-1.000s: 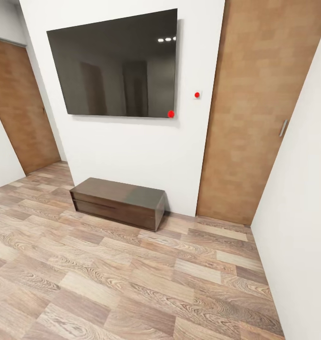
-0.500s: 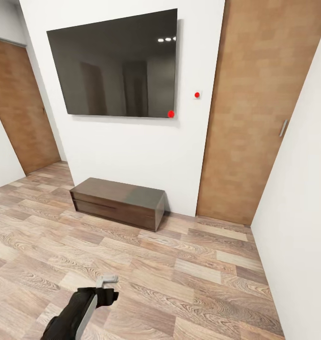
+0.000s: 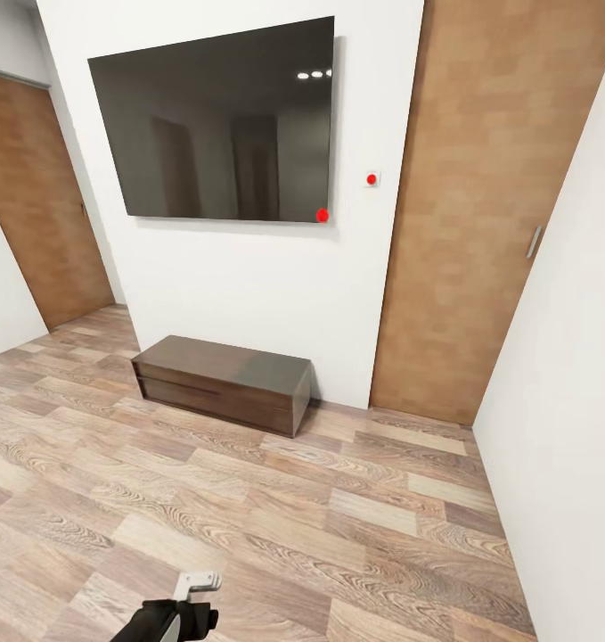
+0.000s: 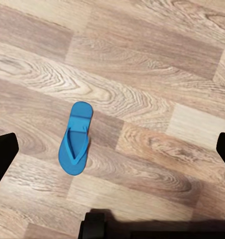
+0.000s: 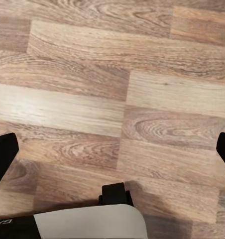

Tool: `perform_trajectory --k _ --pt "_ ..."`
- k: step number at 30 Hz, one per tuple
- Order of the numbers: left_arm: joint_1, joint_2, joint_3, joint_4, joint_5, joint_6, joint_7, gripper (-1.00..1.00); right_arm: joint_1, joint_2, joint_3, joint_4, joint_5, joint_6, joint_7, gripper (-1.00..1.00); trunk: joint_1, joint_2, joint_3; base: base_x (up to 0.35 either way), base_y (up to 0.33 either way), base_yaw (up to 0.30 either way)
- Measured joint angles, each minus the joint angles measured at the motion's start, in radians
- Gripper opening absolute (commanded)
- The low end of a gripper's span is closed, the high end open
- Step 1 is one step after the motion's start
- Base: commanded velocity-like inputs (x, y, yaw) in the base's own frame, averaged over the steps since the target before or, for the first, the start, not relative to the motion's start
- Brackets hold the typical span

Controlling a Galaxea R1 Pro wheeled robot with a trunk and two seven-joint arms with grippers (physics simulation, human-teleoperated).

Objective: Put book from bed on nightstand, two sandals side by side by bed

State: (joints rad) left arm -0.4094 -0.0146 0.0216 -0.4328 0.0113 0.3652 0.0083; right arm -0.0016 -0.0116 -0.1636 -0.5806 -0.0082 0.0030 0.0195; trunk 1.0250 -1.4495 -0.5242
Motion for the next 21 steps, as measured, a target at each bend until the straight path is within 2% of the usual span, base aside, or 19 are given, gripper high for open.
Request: perform_trajectory --k 6,9,13,15,16,18,19,20,21 --pt "0.0 0.0 0.0 0.002 0.001 -0.005 -0.001 1.0 -0.002 0.015 0.004 -0.173 0.001 0.039 -0.012 1.0 0.0 0.0 0.0 0.0 0.0 0.0" --pt "0.0 0.0 0.001 0.003 0.001 -0.01 -0.001 1.0 -0.01 0.03 0.007 -0.203 0.001 0.043 -0.016 1.0 0.0 0.0 0.0 0.0 0.0 0.0" --pt "0.0 0.0 0.001 0.003 0.001 -0.033 -0.001 1.0 -0.075 0.041 0.007 -0.221 -0.004 0.045 -0.017 1.0 0.0 0.0 0.0 0.0 0.0 0.0" --pt "0.0 0.0 0.001 0.004 0.001 -0.038 -0.001 1.0 -0.093 0.042 0.006 -0.226 -0.037 0.048 -0.013 1.0 0.0 0.0 0.0 0.0 0.0 0.0" --pt "0.0 0.0 0.001 0.004 0.002 -0.041 -0.001 1.0 -0.104 0.043 0.007 -0.236 -0.155 0.053 -0.004 1.0 0.0 0.0 0.0 0.0 0.0 0.0" --pt "0.0 -0.001 0.001 0.005 0.003 -0.042 -0.002 1.0 -0.109 0.042 0.008 -0.272 -0.361 0.062 0.015 1.0 0.0 0.0 0.0 0.0 0.0 0.0" --pt "0.0 -0.001 0.001 0.005 0.003 -0.042 -0.002 1.0 -0.109 0.041 0.009 -0.285 -0.421 0.068 0.024 1.0 0.0 0.0 0.0 0.0 0.0 0.0" --pt "0.0 -0.001 0.001 0.005 0.004 -0.043 -0.004 1.0 -0.111 0.036 0.011 -0.334 -0.699 0.144 0.078 1.0 0.0 0.0 0.0 0.0 0.0 0.0" --pt "0.0 -0.001 0.001 0.005 0.004 -0.043 -0.004 1.0 -0.111 0.035 0.011 -0.342 -0.774 0.168 0.091 1.0 0.0 0.0 0.0 0.0 0.0 0.0"
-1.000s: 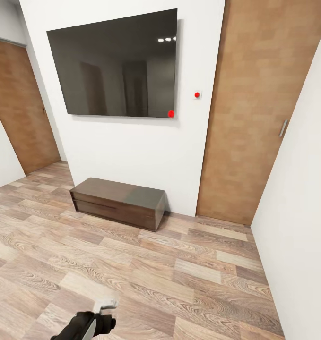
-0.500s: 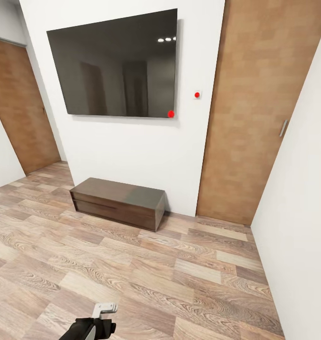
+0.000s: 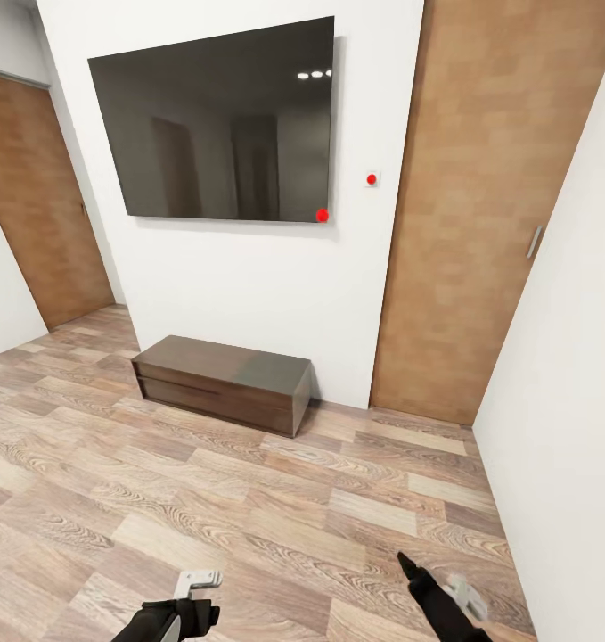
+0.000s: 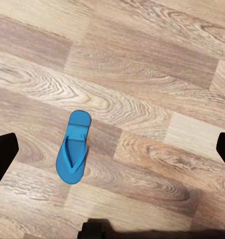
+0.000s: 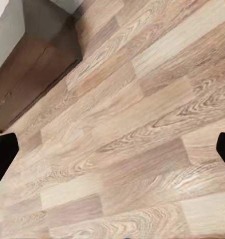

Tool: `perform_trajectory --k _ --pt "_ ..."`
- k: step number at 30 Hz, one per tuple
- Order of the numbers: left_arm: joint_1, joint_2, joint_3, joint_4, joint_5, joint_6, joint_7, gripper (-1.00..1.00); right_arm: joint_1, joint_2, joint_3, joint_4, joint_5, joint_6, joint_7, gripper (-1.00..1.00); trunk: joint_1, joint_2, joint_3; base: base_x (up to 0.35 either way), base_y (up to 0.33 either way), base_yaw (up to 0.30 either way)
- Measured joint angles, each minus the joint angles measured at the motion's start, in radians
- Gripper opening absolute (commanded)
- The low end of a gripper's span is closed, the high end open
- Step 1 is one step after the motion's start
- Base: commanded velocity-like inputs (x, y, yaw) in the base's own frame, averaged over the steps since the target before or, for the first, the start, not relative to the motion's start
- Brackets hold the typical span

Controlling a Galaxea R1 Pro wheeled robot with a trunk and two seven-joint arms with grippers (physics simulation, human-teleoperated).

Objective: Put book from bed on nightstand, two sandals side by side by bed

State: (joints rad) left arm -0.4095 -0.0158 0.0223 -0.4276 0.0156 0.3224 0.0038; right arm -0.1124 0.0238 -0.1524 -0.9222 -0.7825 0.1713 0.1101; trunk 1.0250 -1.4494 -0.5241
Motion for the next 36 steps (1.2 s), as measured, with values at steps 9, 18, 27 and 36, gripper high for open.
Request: perform_trajectory --k 9,18,27,36 --pt "0.0 -0.002 -0.004 0.0 0.0 -0.002 -0.002 1.0 -0.001 -0.001 0.004 -0.105 -0.307 0.148 0.06 1.0 0.0 0.0 0.0 0.0 0.0 0.0" --pt "0.0 -0.002 -0.004 0.002 0.0 -0.003 -0.003 1.0 0.001 -0.035 0.013 -0.232 -0.317 0.212 0.341 1.0 0.0 0.0 0.0 0.0 0.0 0.0" --pt "0.0 -0.005 -0.005 0.002 -0.001 -0.003 -0.004 1.0 0.001 -0.057 -0.002 -0.17 -0.317 0.335 0.582 1.0 0.0 0.0 0.0 0.0 0.0 0.0" --pt "0.002 -0.005 -0.006 0.003 -0.001 -0.002 -0.004 1.0 0.001 -0.11 -0.003 -0.151 -0.32 0.364 0.588 1.0 0.019 -0.035 -0.016 0.0 0.0 0.0"
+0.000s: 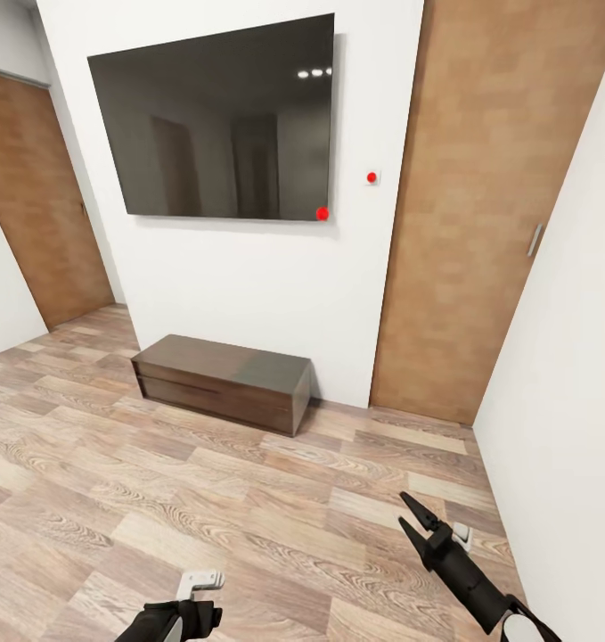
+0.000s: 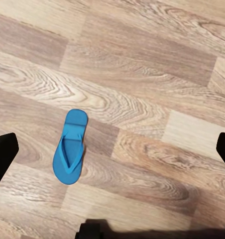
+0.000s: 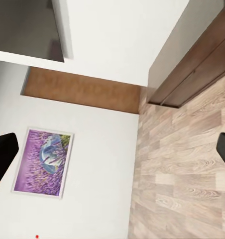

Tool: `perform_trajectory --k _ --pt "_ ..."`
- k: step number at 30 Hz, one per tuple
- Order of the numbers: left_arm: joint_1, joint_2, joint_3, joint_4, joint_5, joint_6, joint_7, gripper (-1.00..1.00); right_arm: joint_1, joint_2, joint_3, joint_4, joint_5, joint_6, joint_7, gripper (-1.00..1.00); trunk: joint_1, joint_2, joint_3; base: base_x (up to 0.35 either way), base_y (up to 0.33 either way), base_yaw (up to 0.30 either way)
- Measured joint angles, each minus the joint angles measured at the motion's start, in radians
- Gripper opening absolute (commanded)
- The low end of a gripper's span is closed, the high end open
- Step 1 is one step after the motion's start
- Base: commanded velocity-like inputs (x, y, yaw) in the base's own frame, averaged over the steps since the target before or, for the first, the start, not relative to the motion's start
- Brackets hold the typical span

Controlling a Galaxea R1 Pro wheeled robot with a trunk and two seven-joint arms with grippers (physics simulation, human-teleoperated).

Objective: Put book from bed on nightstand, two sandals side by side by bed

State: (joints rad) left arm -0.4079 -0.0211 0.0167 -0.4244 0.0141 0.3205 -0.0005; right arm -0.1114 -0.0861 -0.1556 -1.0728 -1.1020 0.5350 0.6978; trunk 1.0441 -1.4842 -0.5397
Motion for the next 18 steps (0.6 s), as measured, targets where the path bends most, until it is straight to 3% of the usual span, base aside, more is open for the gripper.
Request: perform_trajectory --k 6,8,10,12,18 --pt "0.0 0.0 0.0 -0.001 0.0 0.001 0.0 1.0 0.0 -0.008 -0.002 0.0 0.0 0.004 0.0 1.0 0.023 -0.042 -0.019 0.0 0.0 0.0" --pt "0.0 0.0 0.0 -0.001 0.0 0.002 0.0 1.0 0.0 -0.027 -0.002 0.0 -0.001 0.01 0.0 1.0 0.031 -0.056 -0.025 0.0 0.0 0.0" --pt "0.0 0.0 0.0 -0.001 0.0 0.002 0.0 1.0 0.0 -0.066 -0.001 0.001 -0.003 0.033 0.0 1.0 0.038 -0.07 -0.031 0.0 0.0 0.0" --pt "0.0 0.0 0.0 -0.001 0.0 0.002 0.0 1.0 0.0 -0.087 -0.001 0.001 -0.004 0.062 0.0 1.0 0.046 -0.084 -0.038 0.0 0.0 0.0" --pt "0.0 0.0 0.0 -0.001 0.0 0.003 0.0 1.0 0.0 -0.109 0.0 -0.002 -0.004 0.199 0.0 1.0 0.069 -0.126 -0.056 0.0 0.0 0.0"
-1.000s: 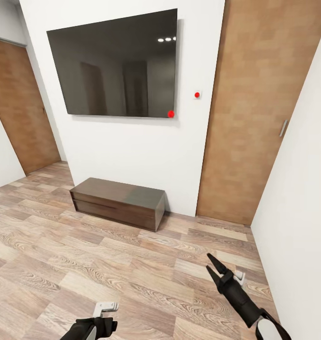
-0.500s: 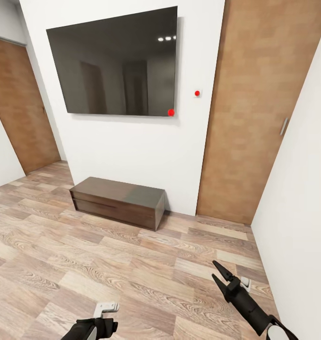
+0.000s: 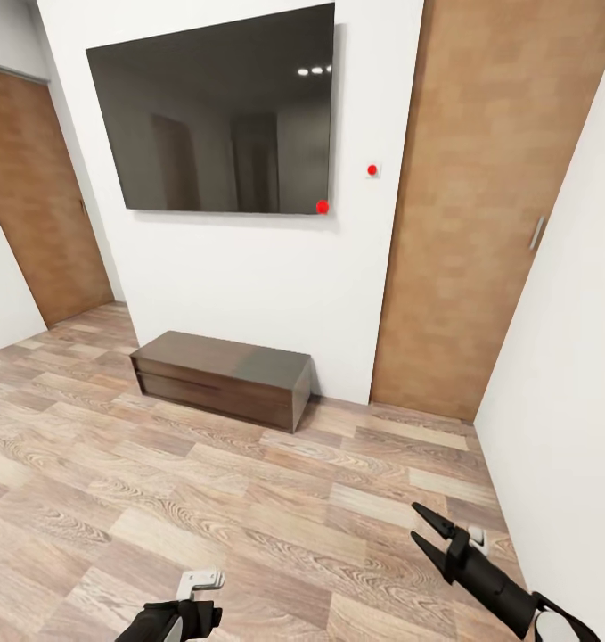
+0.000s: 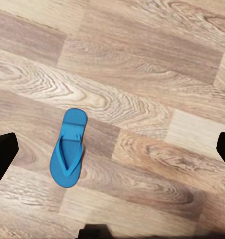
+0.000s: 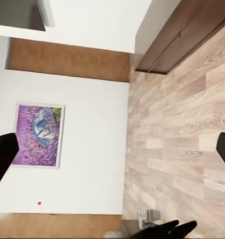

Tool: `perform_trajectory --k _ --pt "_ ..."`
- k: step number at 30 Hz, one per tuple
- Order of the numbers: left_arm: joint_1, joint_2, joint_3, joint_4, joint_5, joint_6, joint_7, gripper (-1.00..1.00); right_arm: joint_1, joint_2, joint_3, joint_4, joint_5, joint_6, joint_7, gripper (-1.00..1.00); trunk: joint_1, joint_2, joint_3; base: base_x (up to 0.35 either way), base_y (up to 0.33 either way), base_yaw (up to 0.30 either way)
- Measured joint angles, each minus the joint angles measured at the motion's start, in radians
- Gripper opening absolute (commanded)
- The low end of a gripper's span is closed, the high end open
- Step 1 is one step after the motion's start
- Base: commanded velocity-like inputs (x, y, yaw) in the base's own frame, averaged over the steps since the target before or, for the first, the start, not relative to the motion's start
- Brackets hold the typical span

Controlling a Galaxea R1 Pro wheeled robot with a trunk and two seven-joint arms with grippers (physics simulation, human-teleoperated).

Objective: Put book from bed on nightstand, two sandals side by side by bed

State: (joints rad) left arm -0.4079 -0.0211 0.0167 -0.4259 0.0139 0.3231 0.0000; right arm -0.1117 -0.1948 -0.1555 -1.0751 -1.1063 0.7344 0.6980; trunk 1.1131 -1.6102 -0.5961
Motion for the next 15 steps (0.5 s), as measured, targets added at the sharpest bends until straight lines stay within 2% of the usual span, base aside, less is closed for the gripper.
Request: perform_trajectory --k 5,15 --pt "0.0 0.001 0.001 0.0 0.0 0.001 0.0 1.0 0.0 -0.003 0.0 -0.007 -0.001 0.062 0.0 1.0 0.019 -0.035 -0.016 0.0 0.0 0.0" --pt "0.0 0.002 0.002 0.0 0.0 0.0 0.003 1.0 0.0 -0.002 0.0 -0.008 0.0 0.072 -0.001 1.0 0.058 -0.105 -0.047 0.0 0.0 0.0"
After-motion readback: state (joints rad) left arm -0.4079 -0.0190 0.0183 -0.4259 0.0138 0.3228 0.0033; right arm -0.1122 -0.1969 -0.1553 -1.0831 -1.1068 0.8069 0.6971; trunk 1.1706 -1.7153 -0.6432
